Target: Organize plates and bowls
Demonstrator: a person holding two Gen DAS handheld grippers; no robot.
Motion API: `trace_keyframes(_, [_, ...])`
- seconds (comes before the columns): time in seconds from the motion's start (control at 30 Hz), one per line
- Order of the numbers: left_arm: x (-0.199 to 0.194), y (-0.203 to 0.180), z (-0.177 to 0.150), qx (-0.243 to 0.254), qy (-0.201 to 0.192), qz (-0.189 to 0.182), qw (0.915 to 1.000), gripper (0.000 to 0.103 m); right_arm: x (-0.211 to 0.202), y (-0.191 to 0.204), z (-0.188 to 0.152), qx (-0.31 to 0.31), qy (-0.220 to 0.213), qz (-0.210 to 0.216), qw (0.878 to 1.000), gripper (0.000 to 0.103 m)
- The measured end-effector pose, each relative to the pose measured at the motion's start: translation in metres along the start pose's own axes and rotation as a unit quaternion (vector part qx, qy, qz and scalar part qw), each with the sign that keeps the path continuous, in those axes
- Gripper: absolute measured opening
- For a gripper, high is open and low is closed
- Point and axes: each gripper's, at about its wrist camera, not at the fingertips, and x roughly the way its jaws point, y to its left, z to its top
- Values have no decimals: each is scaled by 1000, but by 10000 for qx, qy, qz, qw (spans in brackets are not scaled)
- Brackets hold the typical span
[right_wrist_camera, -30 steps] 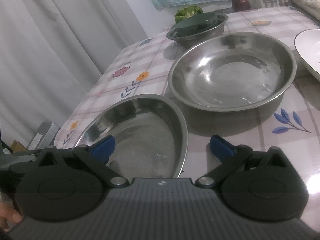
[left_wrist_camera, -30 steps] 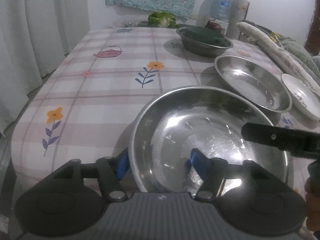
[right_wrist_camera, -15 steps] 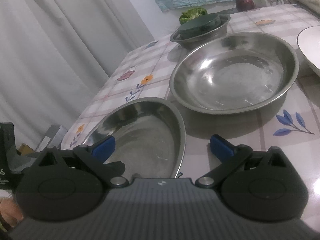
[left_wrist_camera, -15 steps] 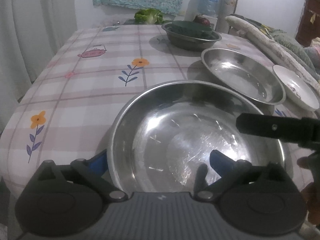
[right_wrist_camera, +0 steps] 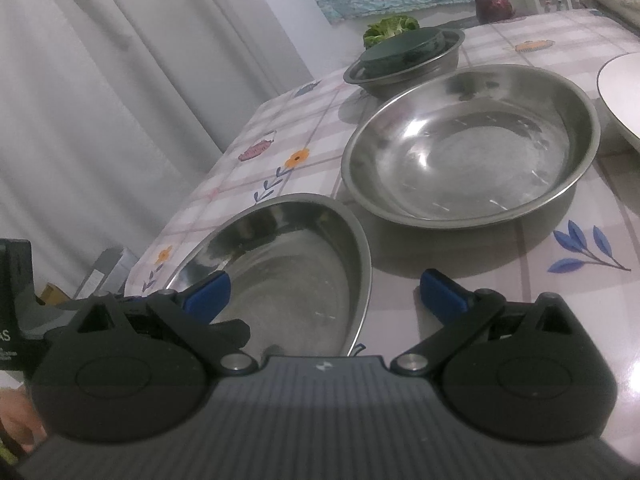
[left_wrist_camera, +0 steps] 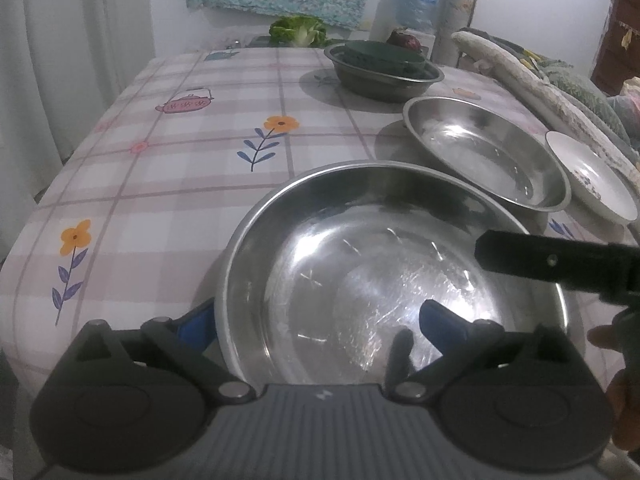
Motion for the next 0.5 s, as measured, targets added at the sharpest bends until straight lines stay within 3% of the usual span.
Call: trace_keyframes(0.5, [1,-2,0,40,16,53,10000,103,-3,-10,0,302,-109,225,9992,102])
